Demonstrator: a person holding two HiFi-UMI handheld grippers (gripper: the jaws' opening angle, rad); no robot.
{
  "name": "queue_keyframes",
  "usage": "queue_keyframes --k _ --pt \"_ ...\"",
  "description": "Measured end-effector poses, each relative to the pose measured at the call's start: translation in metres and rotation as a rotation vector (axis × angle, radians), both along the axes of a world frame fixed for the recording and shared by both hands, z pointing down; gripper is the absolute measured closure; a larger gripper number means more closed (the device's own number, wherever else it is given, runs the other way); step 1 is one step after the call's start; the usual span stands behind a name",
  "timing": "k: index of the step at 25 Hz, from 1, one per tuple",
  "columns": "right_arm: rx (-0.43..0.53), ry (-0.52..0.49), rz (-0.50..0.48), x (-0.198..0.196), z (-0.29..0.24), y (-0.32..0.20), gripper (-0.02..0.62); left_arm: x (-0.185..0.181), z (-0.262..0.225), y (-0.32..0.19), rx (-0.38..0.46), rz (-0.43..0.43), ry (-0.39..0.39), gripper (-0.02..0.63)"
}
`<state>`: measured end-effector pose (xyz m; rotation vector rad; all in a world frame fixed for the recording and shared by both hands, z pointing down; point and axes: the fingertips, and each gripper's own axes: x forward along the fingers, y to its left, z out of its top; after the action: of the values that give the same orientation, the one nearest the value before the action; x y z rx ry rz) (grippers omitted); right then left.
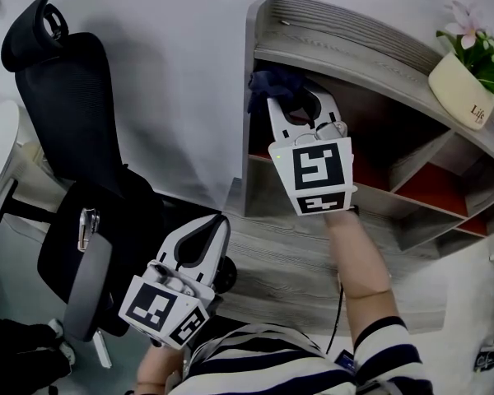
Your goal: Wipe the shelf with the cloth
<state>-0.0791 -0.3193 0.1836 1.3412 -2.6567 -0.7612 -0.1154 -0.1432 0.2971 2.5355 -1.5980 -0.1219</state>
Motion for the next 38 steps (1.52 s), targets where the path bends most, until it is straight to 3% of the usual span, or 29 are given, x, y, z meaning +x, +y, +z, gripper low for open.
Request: queue_keyframes --k 4,10,26,38 --pt "0.026 0.063 0.03 0.0 0.001 -0.011 0.52 0.0 0.0 0.0 0.0 -0.001 0.002 0.586" --pt "-0.014 0.159 0.052 -0.002 0.02 -0.027 0.52 0.002 0.001 -0.001 -0.003 0.005 0.004 0.586" --pt "-0.021 0.467 0.014 -0.009 0.067 -0.017 0.52 0.009 -0.003 -0.003 0.011 0.027 -0.001 0.586" --pt "-0.023 0.546 -0.02 -0.008 0.088 -0.004 0.52 0.019 -0.006 -0.002 0.022 0.053 -0.002 0.586"
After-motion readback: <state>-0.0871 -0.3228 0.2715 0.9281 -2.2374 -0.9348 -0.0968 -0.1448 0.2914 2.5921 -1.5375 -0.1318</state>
